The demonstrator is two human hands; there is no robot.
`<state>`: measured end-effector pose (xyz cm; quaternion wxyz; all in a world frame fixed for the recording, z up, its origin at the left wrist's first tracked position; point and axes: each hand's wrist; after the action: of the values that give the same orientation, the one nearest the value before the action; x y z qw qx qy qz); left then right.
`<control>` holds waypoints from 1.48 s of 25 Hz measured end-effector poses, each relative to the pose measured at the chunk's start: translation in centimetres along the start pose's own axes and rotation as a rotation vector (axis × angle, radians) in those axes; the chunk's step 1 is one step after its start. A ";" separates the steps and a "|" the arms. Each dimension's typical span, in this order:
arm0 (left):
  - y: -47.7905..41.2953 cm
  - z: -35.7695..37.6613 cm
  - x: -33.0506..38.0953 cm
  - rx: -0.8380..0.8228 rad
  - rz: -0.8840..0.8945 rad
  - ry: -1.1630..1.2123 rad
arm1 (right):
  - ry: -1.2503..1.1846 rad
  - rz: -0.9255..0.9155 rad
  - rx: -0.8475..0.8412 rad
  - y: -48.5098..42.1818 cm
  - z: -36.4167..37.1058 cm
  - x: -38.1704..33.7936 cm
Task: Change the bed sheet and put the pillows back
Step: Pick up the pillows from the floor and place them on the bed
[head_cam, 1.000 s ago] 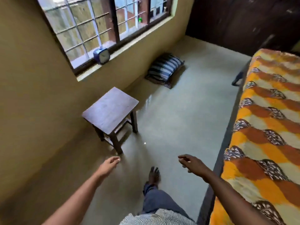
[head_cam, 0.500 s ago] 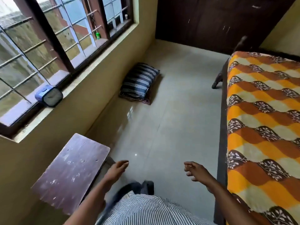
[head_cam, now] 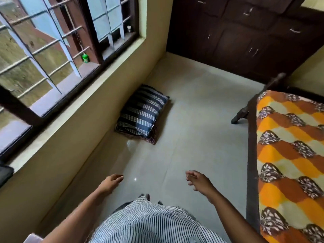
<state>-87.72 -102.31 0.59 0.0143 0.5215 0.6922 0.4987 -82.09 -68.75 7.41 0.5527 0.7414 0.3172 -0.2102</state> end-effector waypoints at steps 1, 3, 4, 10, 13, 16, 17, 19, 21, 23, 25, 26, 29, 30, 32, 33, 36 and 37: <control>-2.6 -1.5 2.6 0.012 0.022 -0.048 | 0.019 -0.013 -0.002 -2.1 -0.9 -2.6; -6.2 -3.3 7.5 0.012 0.074 -0.068 | 0.033 -0.016 -0.020 -5.1 -2.1 -6.4; -8.4 -3.9 9.8 0.004 0.102 -0.054 | 0.037 -0.019 -0.023 -7.1 -2.9 -8.2; -19.7 -4.7 16.5 0.115 -0.051 0.235 | 0.168 -0.030 -0.163 -23.5 -6.7 -20.3; -22.5 -4.0 18.9 0.181 -0.306 0.435 | 0.320 -0.016 -0.284 -33.4 -7.9 -26.3; -25.4 -4.3 22.4 0.208 -0.430 0.581 | 0.477 0.035 -0.451 -43.5 -6.3 -30.4; -27.2 -4.6 23.2 0.222 -0.449 0.593 | 0.510 0.046 -0.490 -46.7 -5.1 -31.1; -31.0 -4.8 24.0 0.221 -0.473 0.567 | 0.539 0.082 -0.532 -52.6 -2.1 -31.4; -35.2 -4.4 23.9 0.209 -0.465 0.523 | 0.506 0.154 -0.538 -58.1 1.3 -30.2; -40.8 -3.5 22.5 0.215 -0.467 0.461 | 0.362 0.266 -0.491 -64.0 5.1 -27.2; -46.7 -2.4 20.2 0.215 -0.478 0.375 | 0.177 0.413 -0.395 -69.2 9.1 -23.1; -49.4 -1.9 19.0 0.205 -0.477 0.327 | 0.095 0.490 -0.341 -71.4 11.3 -21.1; -54.7 -0.7 16.6 0.189 -0.394 0.213 | -0.173 0.636 -0.179 -75.8 16.8 -17.5; -56.0 -0.3 16.0 0.190 -0.372 0.185 | -0.235 0.649 -0.111 -77.1 18.1 -16.6; -57.2 -0.1 15.3 0.194 -0.339 0.134 | -0.218 0.589 -0.029 -78.4 19.1 -15.4; -57.3 -0.2 15.2 0.194 -0.307 0.097 | -0.171 0.530 -0.006 -78.5 19.0 -14.9; -56.1 -1.2 16.3 0.186 -0.216 0.060 | -0.049 0.373 0.015 -76.6 16.7 -15.5; -55.4 -1.8 17.1 0.197 -0.194 0.077 | -0.002 0.309 0.018 -75.8 15.3 -16.7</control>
<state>-135.70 -88.64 -28.97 -0.0154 0.4316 0.7850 0.4442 -146.58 -73.09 -38.13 0.5722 0.7861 0.1969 -0.1262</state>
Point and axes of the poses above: each hand's wrist, its own y-axis away from the middle knuckle, its own z-axis out of the palm, x = y × z, and after that the axes turned 9 degrees about -y, right-handed
